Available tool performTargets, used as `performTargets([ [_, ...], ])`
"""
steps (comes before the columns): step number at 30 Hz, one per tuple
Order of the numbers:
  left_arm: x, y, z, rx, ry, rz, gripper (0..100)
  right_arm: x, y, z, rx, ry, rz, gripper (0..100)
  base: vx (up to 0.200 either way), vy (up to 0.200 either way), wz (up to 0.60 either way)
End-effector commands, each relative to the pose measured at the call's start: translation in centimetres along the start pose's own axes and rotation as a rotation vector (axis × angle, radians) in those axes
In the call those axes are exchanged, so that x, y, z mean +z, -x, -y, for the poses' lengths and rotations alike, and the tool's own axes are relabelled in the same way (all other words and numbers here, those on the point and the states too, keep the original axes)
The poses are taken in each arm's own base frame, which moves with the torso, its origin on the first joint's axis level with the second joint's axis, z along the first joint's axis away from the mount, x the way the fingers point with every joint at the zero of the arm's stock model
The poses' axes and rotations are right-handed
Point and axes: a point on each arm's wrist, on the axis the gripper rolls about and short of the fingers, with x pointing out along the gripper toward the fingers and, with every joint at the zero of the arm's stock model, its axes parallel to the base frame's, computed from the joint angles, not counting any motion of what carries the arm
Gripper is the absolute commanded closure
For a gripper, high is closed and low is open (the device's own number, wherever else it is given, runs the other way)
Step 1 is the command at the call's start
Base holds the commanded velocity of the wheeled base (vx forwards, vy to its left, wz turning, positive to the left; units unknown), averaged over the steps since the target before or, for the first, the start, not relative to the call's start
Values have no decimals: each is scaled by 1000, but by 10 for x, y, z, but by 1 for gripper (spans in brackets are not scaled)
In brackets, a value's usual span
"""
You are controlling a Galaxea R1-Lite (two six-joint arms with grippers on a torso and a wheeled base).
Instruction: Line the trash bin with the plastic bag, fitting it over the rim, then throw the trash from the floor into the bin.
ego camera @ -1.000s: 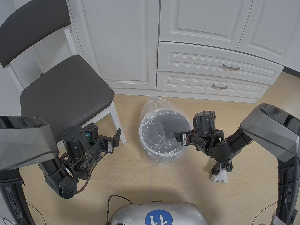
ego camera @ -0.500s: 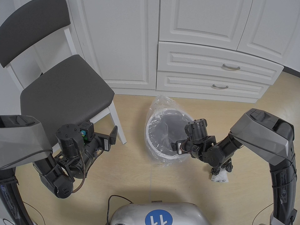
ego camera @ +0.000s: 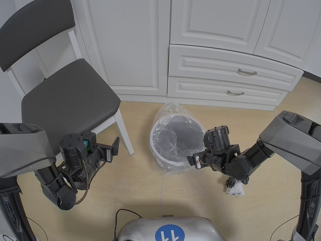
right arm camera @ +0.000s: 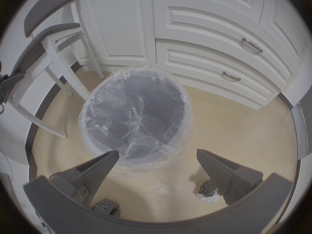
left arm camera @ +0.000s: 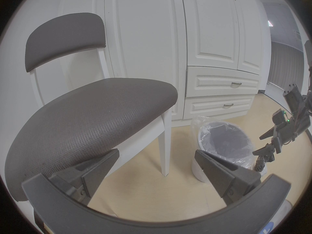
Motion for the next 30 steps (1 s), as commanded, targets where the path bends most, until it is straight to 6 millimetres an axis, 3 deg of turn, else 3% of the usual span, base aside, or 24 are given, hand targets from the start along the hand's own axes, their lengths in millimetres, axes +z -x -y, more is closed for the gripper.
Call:
performTargets([
  [1, -5, -2, -3, 9, -1, -15, 0, -2, 8, -4, 12, 28, -5, 0, 0, 0, 0],
  [6, -6, 0, -4, 14, -2, -17, 0, -11, 29, -12, 135, 57, -50, 0, 0, 0, 0],
  [8, -5, 0, -4, 14, -1, -16, 0, -6, 37, -12, 180, 52, -39, 0, 0, 0, 0],
  [12, -5, 0, -6, 17, 1, -15, 0, 7, 33, -6, 149, 17, 9, 0, 0, 0, 0],
  [18, -6, -1, -6, 20, 1, -17, 0, 16, -2, 9, -42, -24, 52, 0, 0, 0, 0],
  [19, -6, -1, -6, 20, 1, -17, 0, 13, -19, 13, -89, -31, 42, 0, 0, 0, 0],
  [24, -6, -1, -6, 20, 3, -17, 0, 7, -40, 14, -110, -36, 29, 0, 0, 0, 0],
  [30, -6, -2, -6, 20, 5, -15, 0, -1, -81, 15, -173, -71, 44, 0, 0, 0, 0],
])
